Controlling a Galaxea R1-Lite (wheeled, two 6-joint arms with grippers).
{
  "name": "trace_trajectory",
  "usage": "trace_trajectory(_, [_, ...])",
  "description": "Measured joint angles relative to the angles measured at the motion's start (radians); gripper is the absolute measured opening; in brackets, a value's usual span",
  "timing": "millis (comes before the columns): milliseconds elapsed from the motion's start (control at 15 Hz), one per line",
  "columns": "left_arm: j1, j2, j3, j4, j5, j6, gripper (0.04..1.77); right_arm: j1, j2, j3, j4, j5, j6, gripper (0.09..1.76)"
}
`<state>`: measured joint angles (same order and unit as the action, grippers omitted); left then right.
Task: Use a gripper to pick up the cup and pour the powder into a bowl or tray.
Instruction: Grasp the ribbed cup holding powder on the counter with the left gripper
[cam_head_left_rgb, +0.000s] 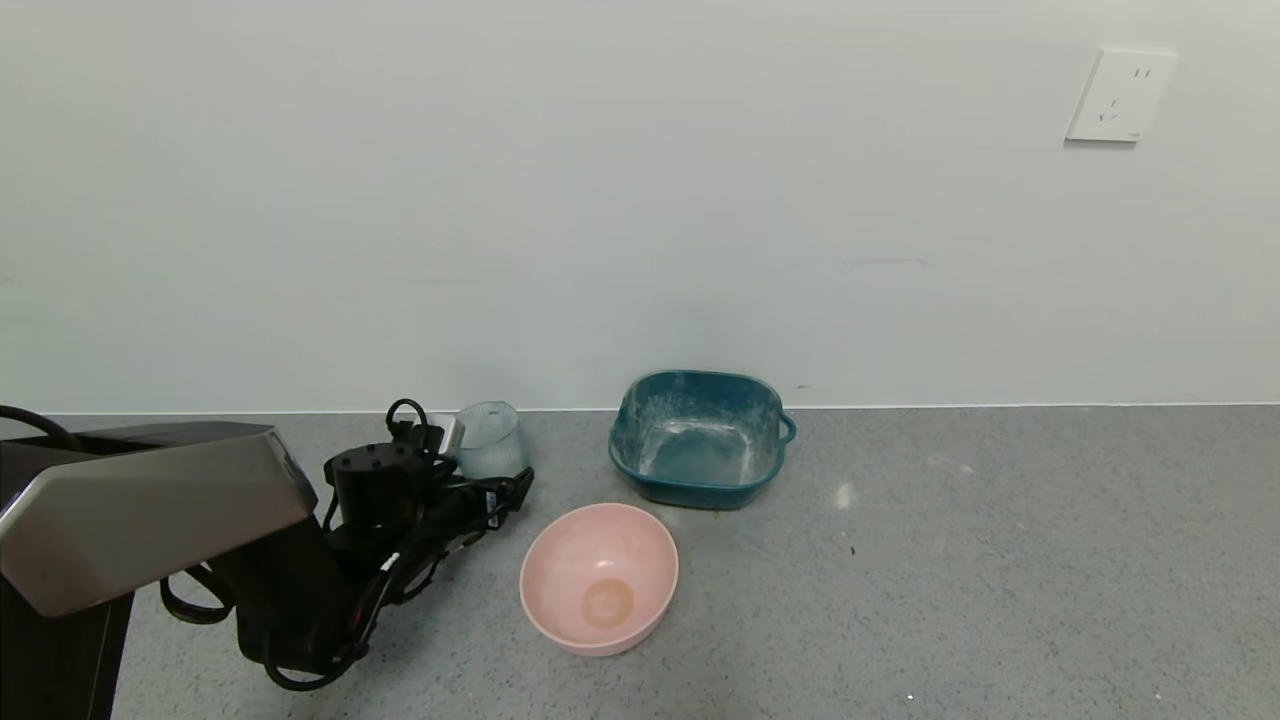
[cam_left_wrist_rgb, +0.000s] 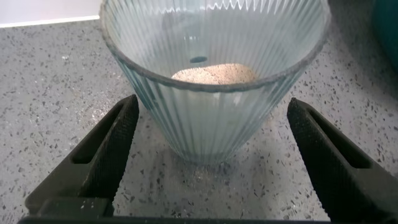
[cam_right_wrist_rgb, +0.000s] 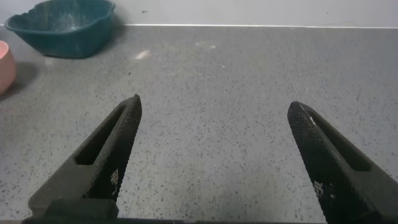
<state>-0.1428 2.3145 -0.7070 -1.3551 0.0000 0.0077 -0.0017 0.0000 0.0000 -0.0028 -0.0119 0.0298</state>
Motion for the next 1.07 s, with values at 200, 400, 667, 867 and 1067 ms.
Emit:
trace_trajectory(200, [-0.002, 0.015, 0.000, -0.029, 0.009, 0.000, 1.72, 0.000, 0.000, 0.000, 0.000, 0.000, 0.000, 1.71])
trace_trajectory(400, [-0.003, 0.029, -0.001, -0.052, 0.010, 0.000, 1.72, 0.000, 0.000, 0.000, 0.000, 0.000, 0.000, 1.71])
trace_trajectory(667, [-0.002, 0.045, -0.005, -0.058, 0.012, -0.011, 1.72, 0.000, 0.000, 0.000, 0.000, 0.000, 0.000, 1.71])
trace_trajectory(867, [-0.003, 0.050, -0.021, -0.059, 0.026, -0.024, 1.72, 0.000, 0.000, 0.000, 0.000, 0.000, 0.000, 1.71])
trace_trajectory(1067, [-0.006, 0.053, -0.035, -0.058, 0.035, -0.024, 1.72, 0.000, 0.000, 0.000, -0.001, 0.000, 0.000, 1.71])
